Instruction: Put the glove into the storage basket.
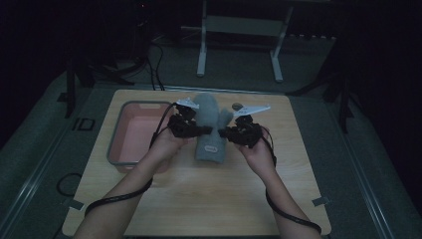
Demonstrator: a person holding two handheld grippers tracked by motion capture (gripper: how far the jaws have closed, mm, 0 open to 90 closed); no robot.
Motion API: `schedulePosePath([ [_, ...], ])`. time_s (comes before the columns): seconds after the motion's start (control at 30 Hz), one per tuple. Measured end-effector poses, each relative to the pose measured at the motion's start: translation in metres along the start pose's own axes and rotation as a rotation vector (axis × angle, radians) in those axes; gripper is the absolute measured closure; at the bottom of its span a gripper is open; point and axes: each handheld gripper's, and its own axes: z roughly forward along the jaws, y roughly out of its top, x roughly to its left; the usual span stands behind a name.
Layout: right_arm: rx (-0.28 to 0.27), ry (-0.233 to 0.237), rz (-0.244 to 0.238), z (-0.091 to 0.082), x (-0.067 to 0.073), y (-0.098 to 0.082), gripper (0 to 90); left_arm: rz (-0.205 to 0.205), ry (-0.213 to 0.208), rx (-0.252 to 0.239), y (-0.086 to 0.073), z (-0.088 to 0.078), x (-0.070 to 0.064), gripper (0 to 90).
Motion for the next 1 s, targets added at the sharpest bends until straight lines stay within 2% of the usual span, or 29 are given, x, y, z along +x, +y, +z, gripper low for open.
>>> schedulePosePath([
  [0.27, -0.02, 0.024, -0.026, 0.01, 0.013, 0.036, 81.9, 0.018, 0.037, -0.005, 0.013, -0.034, 0.017, 75.9],
  [0.37, -0.026, 0.029, -0.032, 0.014, 0.017, 0.044, 81.9, 0.013, 0.045, -0.001, 0.015, -0.042, 0.021, 75.9],
  [0.43, -0.026, 0.042, -0.037, 0.021, 0.023, 0.054, 81.9, 0.004, 0.059, 0.0, 0.015, -0.056, 0.029, 75.9],
  [0.53, -0.025, 0.051, -0.05, 0.029, 0.03, 0.065, 82.0, -0.003, 0.082, -0.004, 0.014, -0.068, 0.035, 75.9],
  [0.57, -0.025, 0.051, -0.05, 0.029, 0.03, 0.065, 82.0, -0.003, 0.082, -0.004, 0.014, -0.068, 0.035, 75.9],
  [0.73, -0.013, 0.074, -0.072, 0.051, 0.049, 0.086, 82.1, -0.041, 0.124, -0.005, 0.004, -0.096, 0.053, 75.9],
  [0.77, -0.013, 0.074, -0.072, 0.051, 0.049, 0.086, 82.1, -0.041, 0.124, -0.005, 0.004, -0.096, 0.053, 75.9],
  [0.8, -0.001, 0.084, -0.085, 0.062, 0.057, 0.095, 82.0, -0.048, 0.146, 0.001, 0.001, -0.104, 0.058, 75.9],
  [1.0, 0.022, 0.121, -0.09, 0.093, 0.078, 0.11, 82.1, -0.079, 0.207, 0.021, -0.016, -0.129, 0.076, 75.8],
])
